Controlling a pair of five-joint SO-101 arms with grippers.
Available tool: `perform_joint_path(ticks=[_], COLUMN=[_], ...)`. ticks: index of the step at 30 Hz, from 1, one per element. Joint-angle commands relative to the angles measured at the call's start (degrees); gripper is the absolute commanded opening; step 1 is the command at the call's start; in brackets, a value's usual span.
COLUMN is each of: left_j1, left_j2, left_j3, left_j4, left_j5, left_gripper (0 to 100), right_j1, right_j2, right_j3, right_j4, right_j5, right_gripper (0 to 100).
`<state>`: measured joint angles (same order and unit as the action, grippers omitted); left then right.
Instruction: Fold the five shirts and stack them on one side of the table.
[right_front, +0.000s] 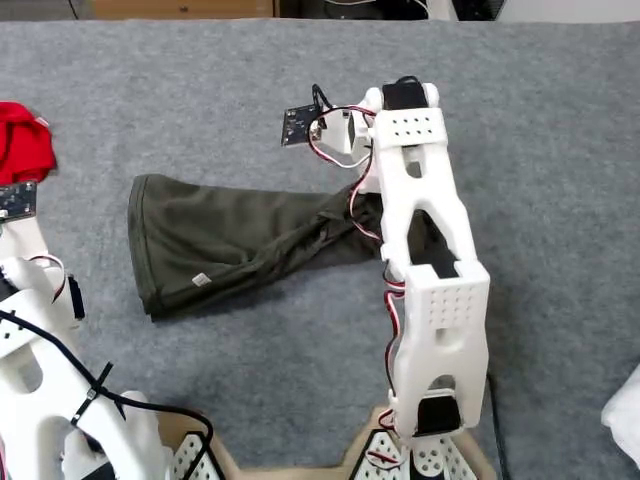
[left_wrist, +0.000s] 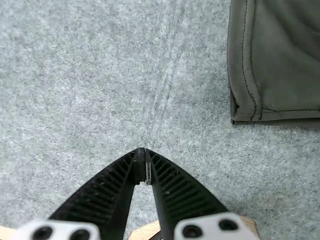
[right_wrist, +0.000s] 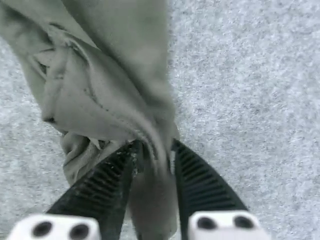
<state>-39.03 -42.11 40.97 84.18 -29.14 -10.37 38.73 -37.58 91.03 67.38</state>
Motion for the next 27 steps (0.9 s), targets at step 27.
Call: perform_joint_path(ticks=[27], left_j1=[1.6], left_j2=[-0.7], left_j3=[-0.4], left_j4=[0.3], left_j5=[-0.1], left_gripper=[2], right_j1=[2.6], right_j2=[-31.8], right_j3=[38.5], right_j4=[0.8], right_j5=[-3.2], right_gripper=[0.8])
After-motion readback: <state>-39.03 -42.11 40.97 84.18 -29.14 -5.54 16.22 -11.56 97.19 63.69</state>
